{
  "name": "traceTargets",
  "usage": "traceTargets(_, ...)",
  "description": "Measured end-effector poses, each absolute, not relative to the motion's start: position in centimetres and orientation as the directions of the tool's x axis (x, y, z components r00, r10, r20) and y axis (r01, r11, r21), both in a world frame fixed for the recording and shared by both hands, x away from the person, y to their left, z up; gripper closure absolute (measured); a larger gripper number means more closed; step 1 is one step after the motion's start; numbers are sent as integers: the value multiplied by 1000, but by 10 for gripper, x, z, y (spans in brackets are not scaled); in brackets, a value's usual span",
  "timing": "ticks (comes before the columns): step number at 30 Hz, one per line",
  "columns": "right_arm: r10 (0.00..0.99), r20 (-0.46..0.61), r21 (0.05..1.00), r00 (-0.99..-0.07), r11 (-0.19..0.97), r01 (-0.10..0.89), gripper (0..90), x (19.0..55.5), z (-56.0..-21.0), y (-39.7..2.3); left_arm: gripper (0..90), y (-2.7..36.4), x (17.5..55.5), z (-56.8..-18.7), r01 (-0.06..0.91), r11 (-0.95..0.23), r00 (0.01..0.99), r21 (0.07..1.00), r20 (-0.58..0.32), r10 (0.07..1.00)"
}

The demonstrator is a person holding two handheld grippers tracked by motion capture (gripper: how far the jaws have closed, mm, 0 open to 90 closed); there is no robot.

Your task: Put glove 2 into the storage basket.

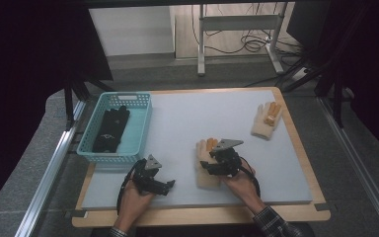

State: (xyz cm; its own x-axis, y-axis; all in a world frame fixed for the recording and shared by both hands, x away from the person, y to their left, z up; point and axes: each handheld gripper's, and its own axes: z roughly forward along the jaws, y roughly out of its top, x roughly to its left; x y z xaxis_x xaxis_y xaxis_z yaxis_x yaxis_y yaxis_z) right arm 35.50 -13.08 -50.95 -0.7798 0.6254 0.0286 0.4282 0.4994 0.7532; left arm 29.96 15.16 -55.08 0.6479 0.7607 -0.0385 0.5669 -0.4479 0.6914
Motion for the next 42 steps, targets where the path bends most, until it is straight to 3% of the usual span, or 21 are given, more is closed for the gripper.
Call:
traceTargets(5, 644, 49, 778, -763, 455, 434, 335, 366, -504, -144, 0, 152, 299, -551, 569, -446, 647, 691, -41, 762)
traceTargets(12, 697, 19, 782, -717, 437, 445, 336, 387, -496, -173, 0, 151, 299, -551, 571, -444, 645, 691, -43, 763)
traceTargets(24, 830, 16, 776, -558, 342, 530, 647, 434, -490, -260, 0, 151, 299, -551, 571, -444, 646, 690, -44, 762)
traceTargets(28, 875, 2, 781, -485, 301, 547, 678, 449, -486, -287, 0, 151, 300, -551, 571, -448, 648, 688, -42, 761)
traceTargets(32, 897, -20, 783, -442, 289, 551, 666, 464, -485, -301, 0, 151, 300, -551, 570, -448, 647, 689, -41, 761)
traceTargets(38, 929, -82, 779, -361, 285, 559, 473, 489, -493, -311, 0, 151, 300, -551, 570, -447, 647, 689, -41, 761)
traceTargets(42, 940, -94, 776, -329, 276, 567, 417, 503, -499, -314, 0, 151, 300, -551, 570, -447, 647, 689, -41, 761)
